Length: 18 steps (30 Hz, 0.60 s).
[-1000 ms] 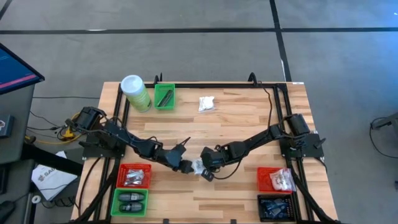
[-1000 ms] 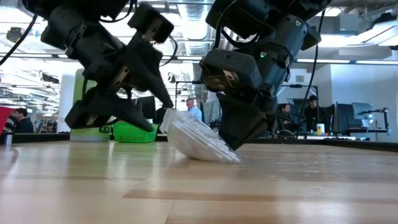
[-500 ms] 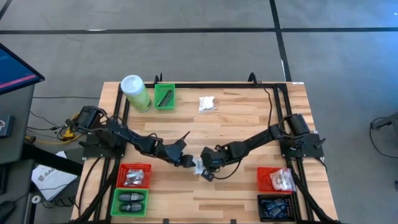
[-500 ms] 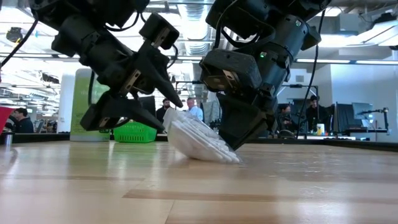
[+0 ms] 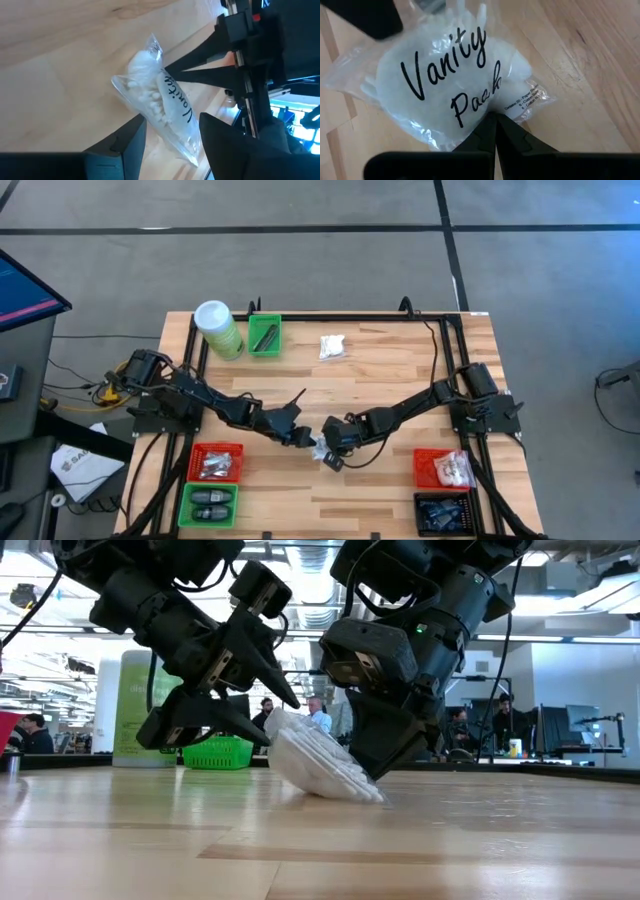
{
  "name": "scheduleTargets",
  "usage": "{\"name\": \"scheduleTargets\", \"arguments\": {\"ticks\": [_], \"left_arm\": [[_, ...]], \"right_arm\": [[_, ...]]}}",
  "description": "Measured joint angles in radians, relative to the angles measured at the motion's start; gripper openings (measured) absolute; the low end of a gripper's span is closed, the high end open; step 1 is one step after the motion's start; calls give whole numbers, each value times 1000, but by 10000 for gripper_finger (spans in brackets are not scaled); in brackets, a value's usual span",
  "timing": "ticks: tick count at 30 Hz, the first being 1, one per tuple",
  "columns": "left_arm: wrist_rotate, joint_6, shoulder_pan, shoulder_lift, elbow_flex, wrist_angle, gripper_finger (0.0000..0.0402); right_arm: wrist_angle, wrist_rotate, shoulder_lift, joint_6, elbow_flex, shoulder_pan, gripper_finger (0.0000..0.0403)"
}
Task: Pick & Place Travel size toiletries
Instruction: Put the cotton pack into the right red bin
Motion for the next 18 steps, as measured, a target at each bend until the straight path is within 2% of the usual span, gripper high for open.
{"name": "scheduleTargets", "arguments": {"ticks": [3,11,18], "left_arm": [[6,-8,-6,21,0,17,177],[41,-69,-35,160,1,224,177],[38,-77,-34,166,0,236,177]], "right_arm": [[2,0,0,1,0,0,0],[3,2,0,15,0,0,0],[3,4,0,18,0,0,0]]}}
